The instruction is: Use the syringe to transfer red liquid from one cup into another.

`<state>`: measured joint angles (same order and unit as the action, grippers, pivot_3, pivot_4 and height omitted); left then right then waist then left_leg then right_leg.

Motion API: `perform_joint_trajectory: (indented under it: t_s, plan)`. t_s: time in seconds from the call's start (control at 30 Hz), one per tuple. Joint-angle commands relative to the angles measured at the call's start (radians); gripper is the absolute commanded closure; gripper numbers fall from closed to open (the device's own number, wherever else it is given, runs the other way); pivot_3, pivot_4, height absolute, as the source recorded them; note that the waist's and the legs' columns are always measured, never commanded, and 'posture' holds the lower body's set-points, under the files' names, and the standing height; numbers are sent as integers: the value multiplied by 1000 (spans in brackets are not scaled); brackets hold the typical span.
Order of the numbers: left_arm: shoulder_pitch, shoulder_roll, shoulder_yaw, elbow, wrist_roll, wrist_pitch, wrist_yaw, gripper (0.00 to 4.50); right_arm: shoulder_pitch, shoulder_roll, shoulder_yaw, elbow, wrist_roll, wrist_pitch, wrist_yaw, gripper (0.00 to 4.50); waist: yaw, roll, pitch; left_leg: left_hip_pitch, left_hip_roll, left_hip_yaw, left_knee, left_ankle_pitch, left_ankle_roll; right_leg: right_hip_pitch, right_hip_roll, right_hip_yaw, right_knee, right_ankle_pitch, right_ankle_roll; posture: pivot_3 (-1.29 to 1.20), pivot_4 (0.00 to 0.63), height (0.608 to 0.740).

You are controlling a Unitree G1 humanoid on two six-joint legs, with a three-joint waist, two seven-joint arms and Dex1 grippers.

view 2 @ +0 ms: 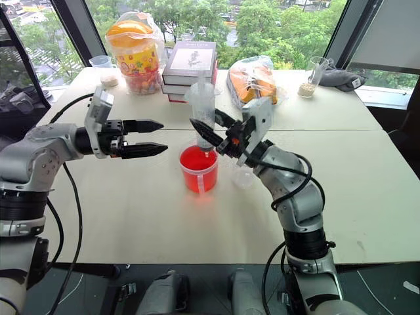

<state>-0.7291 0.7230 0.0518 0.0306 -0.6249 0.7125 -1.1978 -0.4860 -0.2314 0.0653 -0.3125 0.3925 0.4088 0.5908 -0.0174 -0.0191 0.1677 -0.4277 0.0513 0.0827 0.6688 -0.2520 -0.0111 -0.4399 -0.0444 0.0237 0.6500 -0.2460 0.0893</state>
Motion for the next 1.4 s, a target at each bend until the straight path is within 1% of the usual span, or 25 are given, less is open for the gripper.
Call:
perform_joint_trajectory:
  t_s: [0.03,0.17,0.43,0.63,1.0,1.4]
  plan:
    - [-52,-8,15,-31,-43,17,-13,162,-1,10,6,-7,-17,-59,-7,3074,1,0,0,0,0,0,0,0,0,0,0,0,0,0,0,0,150,740]
    - [-93,-26,9,-32,-65,35,-23,162,7,11,15,7,-27,-80,-9,3074,2,0,0,0,0,0,0,0,0,0,0,0,0,0,0,0,150,740]
    - [-212,-102,-25,6,-81,46,-65,162,13,6,36,23,-42,-95,0,3074,2,0,0,0,0,0,0,0,0,1,0,0,0,0,0,0,150,740]
    - [-241,-118,-37,17,-80,46,-89,162,21,4,49,23,-49,-101,1,3074,-2,0,0,1,0,-1,0,0,0,0,1,0,0,0,0,0,150,740]
    - [-299,-100,-10,66,-68,26,-91,162,17,4,53,27,-47,-100,8,3074,1,0,0,1,0,-1,0,0,0,1,1,0,0,0,0,0,150,740]
    - [-255,-53,-4,-22,-111,82,-109,162,5,2,41,49,-37,-95,14,3074,1,0,0,1,0,-1,0,0,0,1,1,0,0,0,0,0,150,740]
